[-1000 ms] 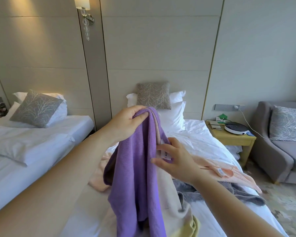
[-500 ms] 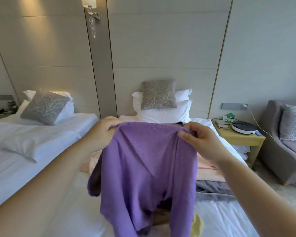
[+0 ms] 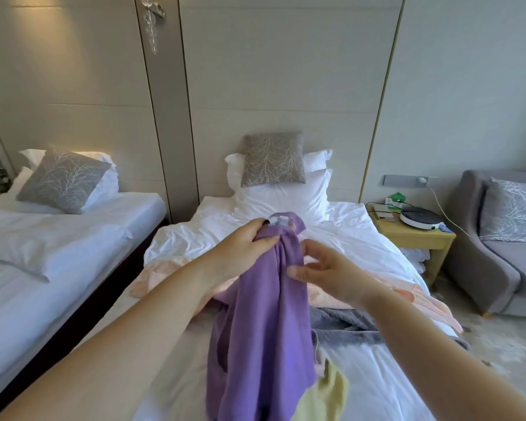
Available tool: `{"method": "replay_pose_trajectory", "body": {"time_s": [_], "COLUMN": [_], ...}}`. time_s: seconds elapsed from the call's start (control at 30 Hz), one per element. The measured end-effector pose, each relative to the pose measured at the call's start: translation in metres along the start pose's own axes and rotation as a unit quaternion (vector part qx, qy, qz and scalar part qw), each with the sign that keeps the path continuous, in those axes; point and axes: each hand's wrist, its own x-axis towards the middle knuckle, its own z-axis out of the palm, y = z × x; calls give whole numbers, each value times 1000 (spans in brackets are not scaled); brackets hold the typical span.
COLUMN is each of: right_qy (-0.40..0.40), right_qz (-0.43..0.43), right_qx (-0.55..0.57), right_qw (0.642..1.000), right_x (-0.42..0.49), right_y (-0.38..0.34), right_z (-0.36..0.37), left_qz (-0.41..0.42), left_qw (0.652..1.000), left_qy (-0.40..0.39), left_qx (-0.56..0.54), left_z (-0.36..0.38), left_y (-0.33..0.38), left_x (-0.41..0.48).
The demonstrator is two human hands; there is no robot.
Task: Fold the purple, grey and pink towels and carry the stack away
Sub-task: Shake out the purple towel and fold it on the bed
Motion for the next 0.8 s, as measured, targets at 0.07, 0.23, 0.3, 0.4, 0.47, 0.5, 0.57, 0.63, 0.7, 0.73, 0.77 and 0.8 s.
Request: {"method": "replay_pose_trajectory", "body": {"time_s": [0.07, 0.23, 0.3, 0.4, 0.47, 0.5, 0.57, 0.63, 0.7, 0.73, 0.77, 0.8], "right_qy": [-30, 24, 90, 116, 90, 74, 36, -4, -22, -14, 3, 26], "right_qz": [32, 59, 22, -34, -77, -91, -112, -119, -127, -134, -143, -150], "right_qx": [-78, -91, -14, -76, -119, -131, -149, -161, -177, -180, -177, -174], "right_qw": [996, 994, 996, 990, 986, 984, 982, 980, 976, 974, 974, 973], "right_x": [-5, -14, -13, -8, -5, -4, -5, -5, -3, -1, 2, 4], "right_y": [18, 43, 35, 4, -16, -25, -38, -47, -54, -56, -57, -57], "right_z": [0, -4, -6, -4, -3, -3, -4, -3, 1, 3, 5, 6], "left_qz": [-17, -42, -63, -110, -130, -140, -159, -158, -143, -131, -116, -103], "left_qw": [996, 983, 975, 967, 976, 976, 967, 958, 960, 965, 968, 968], "left_qy": [27, 59, 25, -23, 44, 80, 124, 148, 136, 103, 58, 15], "left_qx": [-79, -167, -211, -229, -167, -148, -155, -186, -198, -204, -214, -228], "left_z": [-3, -22, -29, -27, -22, -20, -20, -22, -17, -12, -4, 3], "left_y": [-3, -11, -13, -13, -12, -11, -7, -5, -5, -5, -6, -8], "left_x": [2, 5, 6, 3, 4, 5, 8, 10, 11, 10, 9, 9]}}
